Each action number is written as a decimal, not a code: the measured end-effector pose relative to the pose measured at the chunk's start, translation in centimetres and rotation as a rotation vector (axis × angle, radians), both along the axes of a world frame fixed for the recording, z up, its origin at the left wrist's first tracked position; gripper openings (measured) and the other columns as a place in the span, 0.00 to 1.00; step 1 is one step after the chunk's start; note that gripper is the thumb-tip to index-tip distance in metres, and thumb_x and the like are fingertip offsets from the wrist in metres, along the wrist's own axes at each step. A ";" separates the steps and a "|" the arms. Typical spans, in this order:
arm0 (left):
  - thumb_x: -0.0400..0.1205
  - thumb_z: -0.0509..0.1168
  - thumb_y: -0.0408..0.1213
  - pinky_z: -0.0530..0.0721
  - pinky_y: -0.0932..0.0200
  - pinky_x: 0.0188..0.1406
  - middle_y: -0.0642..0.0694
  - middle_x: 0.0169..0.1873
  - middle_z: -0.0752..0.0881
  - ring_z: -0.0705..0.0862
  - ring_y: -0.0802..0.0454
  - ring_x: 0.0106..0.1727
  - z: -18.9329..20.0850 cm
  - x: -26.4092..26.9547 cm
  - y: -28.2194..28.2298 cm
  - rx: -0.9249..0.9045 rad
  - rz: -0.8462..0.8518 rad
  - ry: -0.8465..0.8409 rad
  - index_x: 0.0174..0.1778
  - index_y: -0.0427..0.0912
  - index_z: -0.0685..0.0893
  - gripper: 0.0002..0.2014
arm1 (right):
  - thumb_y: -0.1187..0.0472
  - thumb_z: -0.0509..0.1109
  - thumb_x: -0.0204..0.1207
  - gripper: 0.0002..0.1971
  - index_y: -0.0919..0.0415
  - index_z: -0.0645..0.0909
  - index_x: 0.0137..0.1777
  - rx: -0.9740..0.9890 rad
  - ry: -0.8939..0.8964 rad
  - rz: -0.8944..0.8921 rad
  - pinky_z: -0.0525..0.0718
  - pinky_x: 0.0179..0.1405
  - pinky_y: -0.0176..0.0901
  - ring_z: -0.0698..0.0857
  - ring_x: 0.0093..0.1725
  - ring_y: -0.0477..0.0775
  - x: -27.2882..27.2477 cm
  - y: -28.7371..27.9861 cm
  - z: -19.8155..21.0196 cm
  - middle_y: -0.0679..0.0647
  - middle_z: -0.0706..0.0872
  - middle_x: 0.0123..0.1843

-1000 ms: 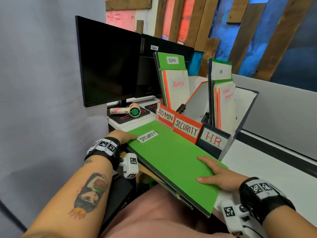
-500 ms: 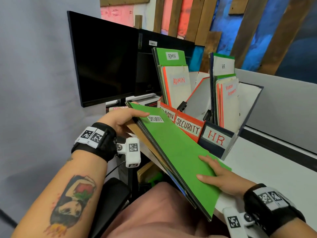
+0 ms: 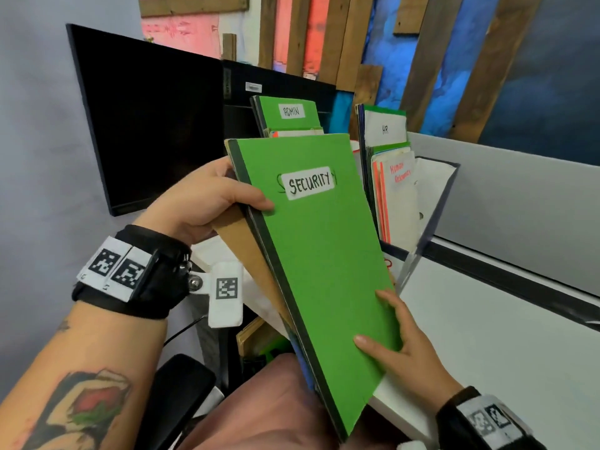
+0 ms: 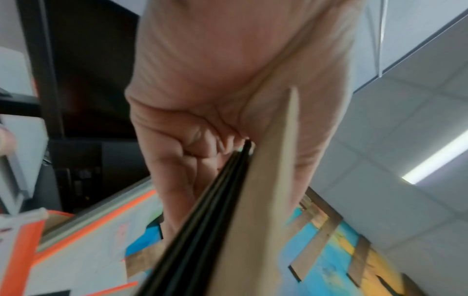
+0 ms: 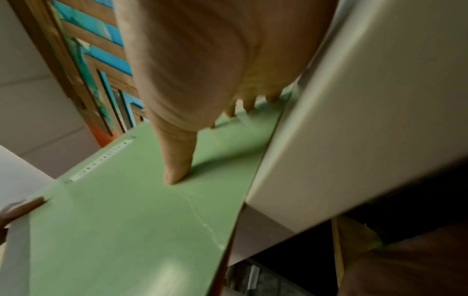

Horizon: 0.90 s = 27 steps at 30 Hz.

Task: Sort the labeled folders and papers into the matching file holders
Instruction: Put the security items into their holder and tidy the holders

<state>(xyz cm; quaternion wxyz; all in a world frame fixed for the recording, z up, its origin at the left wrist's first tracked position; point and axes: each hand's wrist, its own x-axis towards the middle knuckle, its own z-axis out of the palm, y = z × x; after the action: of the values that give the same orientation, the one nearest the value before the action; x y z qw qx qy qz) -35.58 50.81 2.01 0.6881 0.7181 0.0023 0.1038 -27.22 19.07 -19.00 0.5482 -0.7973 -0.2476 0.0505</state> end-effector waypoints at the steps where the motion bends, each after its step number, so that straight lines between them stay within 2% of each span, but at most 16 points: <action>1: 0.77 0.66 0.15 0.93 0.47 0.47 0.34 0.58 0.91 0.91 0.34 0.56 0.2 0.0 -0.6 -0.001 -0.015 -0.031 0.70 0.34 0.80 0.25 | 0.29 0.84 0.56 0.50 0.26 0.64 0.78 0.036 -0.008 -0.050 0.77 0.78 0.57 0.73 0.80 0.46 0.0 -0.2 0.2 0.37 0.66 0.84; 3: 0.73 0.70 0.17 0.91 0.41 0.55 0.34 0.59 0.90 0.90 0.33 0.59 0.3 0.0 -1.5 -0.005 -0.046 -0.083 0.70 0.35 0.81 0.28 | 0.28 0.86 0.53 0.54 0.26 0.61 0.78 0.095 -0.022 -0.171 0.76 0.78 0.63 0.73 0.78 0.49 0.0 -0.6 0.9 0.39 0.69 0.81; 6: 0.69 0.71 0.24 0.89 0.36 0.58 0.34 0.60 0.90 0.90 0.31 0.59 0.4 0.0 -2.5 -0.017 -0.089 -0.135 0.69 0.36 0.82 0.29 | 0.29 0.88 0.48 0.61 0.28 0.58 0.80 0.170 -0.057 -0.322 0.77 0.76 0.64 0.76 0.77 0.50 0.2 -1.1 2.5 0.41 0.71 0.78; 8: 0.69 0.71 0.25 0.89 0.37 0.57 0.33 0.60 0.90 0.90 0.30 0.59 0.4 -0.1 -3.0 -0.010 -0.132 -0.160 0.68 0.35 0.83 0.28 | 0.34 0.91 0.46 0.66 0.33 0.55 0.82 0.255 -0.056 -0.384 0.80 0.74 0.60 0.80 0.72 0.48 0.4 -1.9 4.4 0.42 0.74 0.77; 10: 0.69 0.72 0.24 0.91 0.40 0.54 0.32 0.59 0.90 0.90 0.31 0.57 0.4 -0.2 -3.5 0.006 -0.170 -0.192 0.66 0.34 0.84 0.26 | 0.45 0.92 0.45 0.68 0.39 0.55 0.84 0.287 -0.087 -0.400 0.82 0.68 0.49 0.83 0.66 0.41 0.5 -3.2 6.8 0.40 0.79 0.72; 11: 0.69 0.73 0.23 0.92 0.42 0.52 0.32 0.58 0.90 0.91 0.31 0.57 0.5 -0.1 -3.8 0.012 -0.188 -0.209 0.65 0.34 0.84 0.26 | 0.48 0.93 0.44 0.66 0.42 0.59 0.83 0.278 -0.120 -0.383 0.82 0.64 0.44 0.84 0.63 0.38 0.5 -4.1 7.9 0.38 0.81 0.69; 12: 0.69 0.75 0.21 0.92 0.44 0.51 0.33 0.58 0.91 0.91 0.32 0.56 0.6 -0.1 -4.1 0.022 -0.205 -0.226 0.65 0.34 0.84 0.26 | 0.50 0.93 0.43 0.61 0.45 0.67 0.80 0.276 -0.138 -0.358 0.84 0.61 0.44 0.87 0.61 0.38 0.5 -4.9 8.9 0.40 0.85 0.66; 14: 0.69 0.76 0.20 0.92 0.46 0.50 0.33 0.57 0.91 0.91 0.33 0.55 1.0 0.2 -5.4 0.040 -0.248 -0.255 0.64 0.34 0.85 0.26 | 0.55 0.94 0.43 0.48 0.53 0.81 0.69 0.322 -0.102 -0.332 0.89 0.59 0.56 0.91 0.58 0.50 0.4 -6.6 10.2 0.48 0.92 0.60; 15: 0.68 0.76 0.19 0.92 0.47 0.49 0.33 0.57 0.91 0.92 0.35 0.55 1.2 0.5 -6.1 0.044 -0.265 -0.269 0.63 0.34 0.85 0.26 | 0.59 0.93 0.43 0.43 0.56 0.84 0.64 0.344 -0.083 -0.329 0.89 0.58 0.61 0.93 0.56 0.56 0.3 -7.3 10.6 0.52 0.93 0.57; 16: 0.68 0.75 0.19 0.92 0.48 0.48 0.33 0.56 0.91 0.92 0.36 0.53 1.6 0.8 -6.9 0.047 -0.280 -0.284 0.63 0.34 0.86 0.25 | 0.62 0.91 0.44 0.40 0.59 0.85 0.61 0.358 -0.075 -0.335 0.90 0.57 0.64 0.93 0.54 0.59 0.4 -8.1 10.8 0.54 0.94 0.55; 18: 0.69 0.72 0.21 0.92 0.49 0.49 0.35 0.55 0.92 0.93 0.38 0.53 2.5 1.8 -8.7 0.047 -0.318 -0.309 0.63 0.34 0.86 0.24 | 0.65 0.91 0.43 0.39 0.62 0.86 0.59 0.378 -0.080 -0.365 0.91 0.54 0.63 0.93 0.53 0.62 0.3 -9.6 11.2 0.56 0.94 0.53; 24: 0.72 0.74 0.20 0.90 0.52 0.57 0.38 0.56 0.92 0.92 0.44 0.55 5.2 5.9 -14.6 0.139 -0.462 -0.447 0.61 0.33 0.87 0.21 | 0.62 0.89 0.42 0.41 0.65 0.83 0.61 0.498 -0.158 -0.527 0.93 0.49 0.50 0.94 0.53 0.58 0.2 -15.2 11.8 0.55 0.94 0.54; 27: 0.74 0.74 0.18 0.90 0.53 0.56 0.38 0.56 0.92 0.92 0.47 0.53 4.9 9.2 -17.9 0.136 -0.476 -0.477 0.63 0.29 0.86 0.20 | 0.66 0.88 0.47 0.37 0.64 0.83 0.62 0.563 -0.173 -0.597 0.92 0.45 0.44 0.94 0.53 0.57 -0.4 -17.8 11.7 0.56 0.94 0.54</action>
<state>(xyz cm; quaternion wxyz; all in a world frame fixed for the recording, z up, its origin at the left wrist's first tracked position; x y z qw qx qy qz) -26.42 32.90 6.91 0.6246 0.6983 -0.3334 0.1053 -27.59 1.32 -7.32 0.7125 -0.6544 -0.0548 -0.2473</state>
